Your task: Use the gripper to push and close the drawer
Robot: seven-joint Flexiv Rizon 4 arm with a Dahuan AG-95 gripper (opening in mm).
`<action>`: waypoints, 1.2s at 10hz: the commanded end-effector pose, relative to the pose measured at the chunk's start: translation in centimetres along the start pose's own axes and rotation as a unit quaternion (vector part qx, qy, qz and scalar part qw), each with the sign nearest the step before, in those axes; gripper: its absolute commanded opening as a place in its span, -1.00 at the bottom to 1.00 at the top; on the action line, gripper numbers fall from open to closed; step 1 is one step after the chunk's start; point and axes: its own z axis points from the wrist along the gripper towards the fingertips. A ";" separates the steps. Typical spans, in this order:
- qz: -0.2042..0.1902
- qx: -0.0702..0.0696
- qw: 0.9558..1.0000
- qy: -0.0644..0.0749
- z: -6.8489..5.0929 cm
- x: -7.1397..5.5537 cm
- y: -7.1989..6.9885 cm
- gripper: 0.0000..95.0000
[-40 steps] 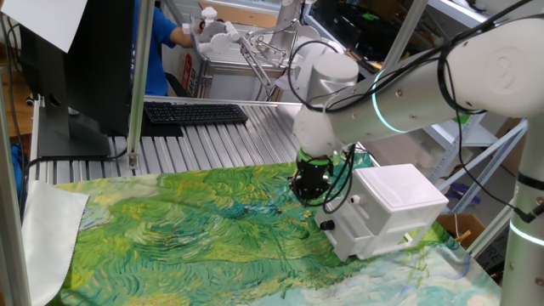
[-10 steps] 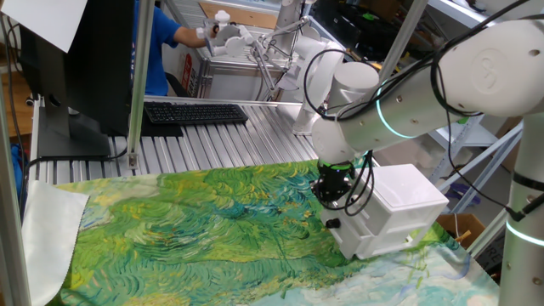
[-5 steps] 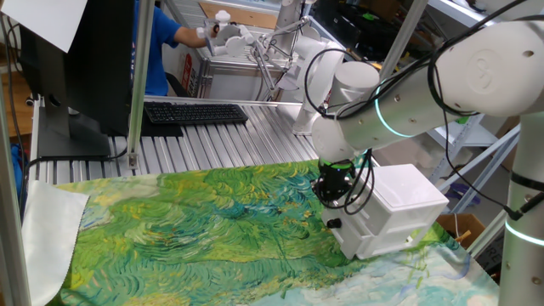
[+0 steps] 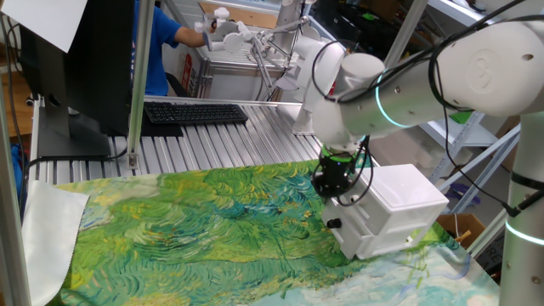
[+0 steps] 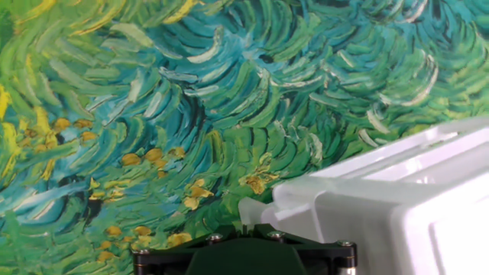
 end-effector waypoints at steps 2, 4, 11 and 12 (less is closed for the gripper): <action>0.039 -0.023 0.999 0.007 0.0 -0.3 0.7 -1.00; 0.103 -0.047 0.993 0.021 0.4 -0.4 1.0 -1.00; 0.206 -0.054 0.977 0.033 0.1 -0.2 2.2 -1.00; 0.216 -0.055 0.974 0.034 -0.1 0.1 2.5 -1.00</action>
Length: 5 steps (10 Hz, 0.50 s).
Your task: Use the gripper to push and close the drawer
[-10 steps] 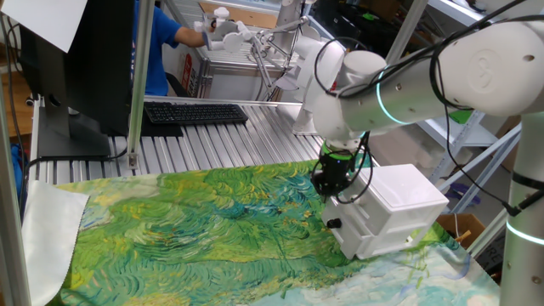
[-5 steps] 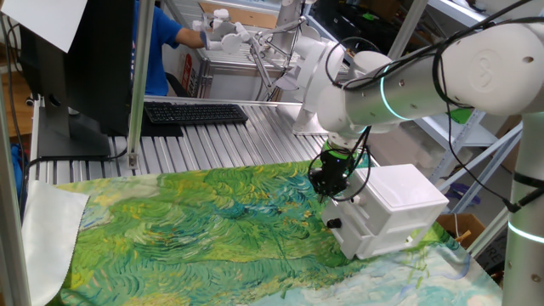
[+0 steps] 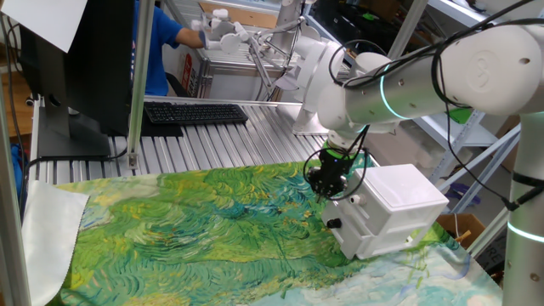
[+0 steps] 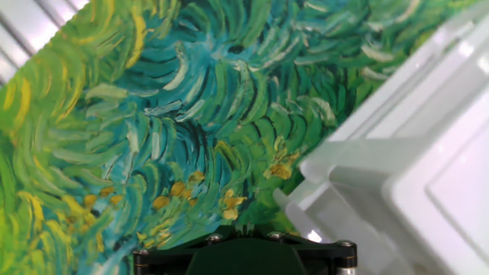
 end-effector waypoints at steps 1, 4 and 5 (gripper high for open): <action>0.030 -0.004 1.000 0.003 -0.4 0.8 0.5 -1.00; 0.092 -0.015 0.996 0.014 -0.5 1.3 0.6 -1.00; 0.102 -0.015 0.995 0.015 -0.6 1.3 0.6 -1.00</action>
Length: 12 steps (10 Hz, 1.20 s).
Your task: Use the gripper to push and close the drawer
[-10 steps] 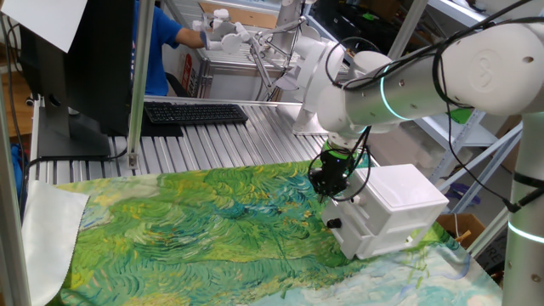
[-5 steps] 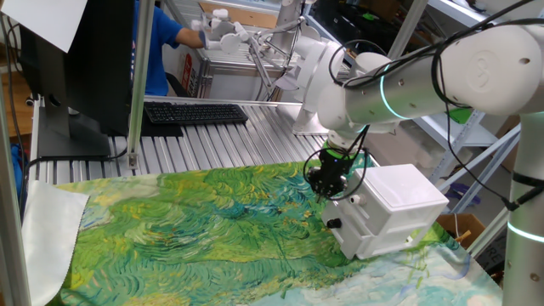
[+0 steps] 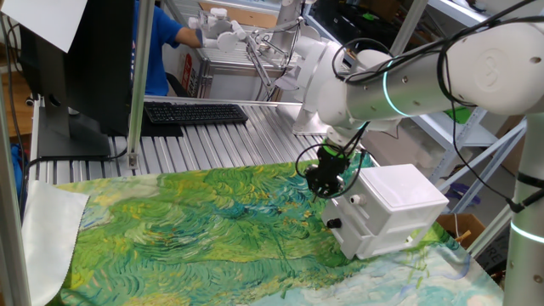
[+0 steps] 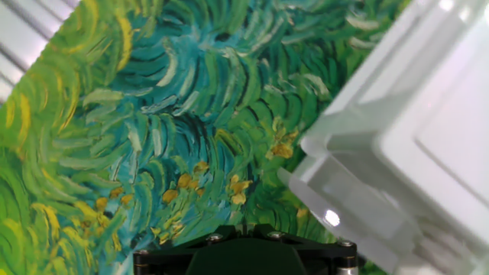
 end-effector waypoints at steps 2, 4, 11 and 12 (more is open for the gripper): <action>0.073 -0.002 0.997 0.000 -0.1 0.2 0.1 -1.00; 0.104 0.000 0.995 -0.008 -0.2 0.3 0.0 -1.00; 0.196 0.011 0.979 -0.050 -0.5 0.0 -0.2 -1.00; 0.202 0.016 0.977 -0.062 -0.4 -0.2 -0.2 -1.00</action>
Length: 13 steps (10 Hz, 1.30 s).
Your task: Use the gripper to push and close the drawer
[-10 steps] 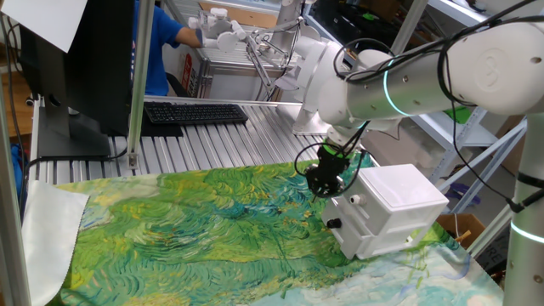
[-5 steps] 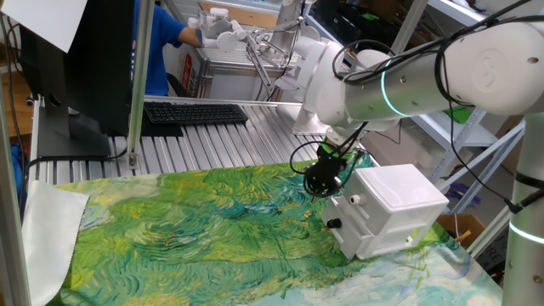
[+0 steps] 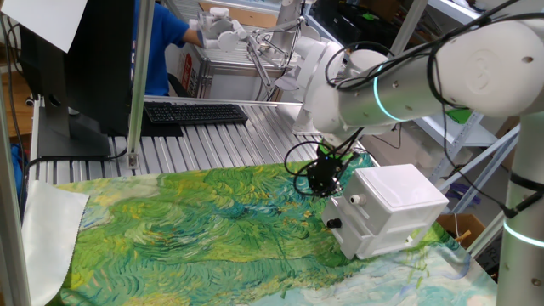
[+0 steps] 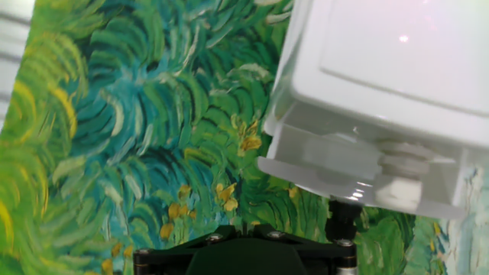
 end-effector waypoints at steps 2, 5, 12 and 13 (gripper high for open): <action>0.021 0.004 0.999 -0.026 0.5 -1.4 0.3 -1.00; 0.033 0.005 0.999 -0.030 0.6 -2.3 0.2 -1.00; 0.069 0.010 0.997 -0.038 0.6 -2.2 -0.3 -1.00; 0.067 0.014 0.997 -0.036 0.4 -2.3 -0.7 -1.00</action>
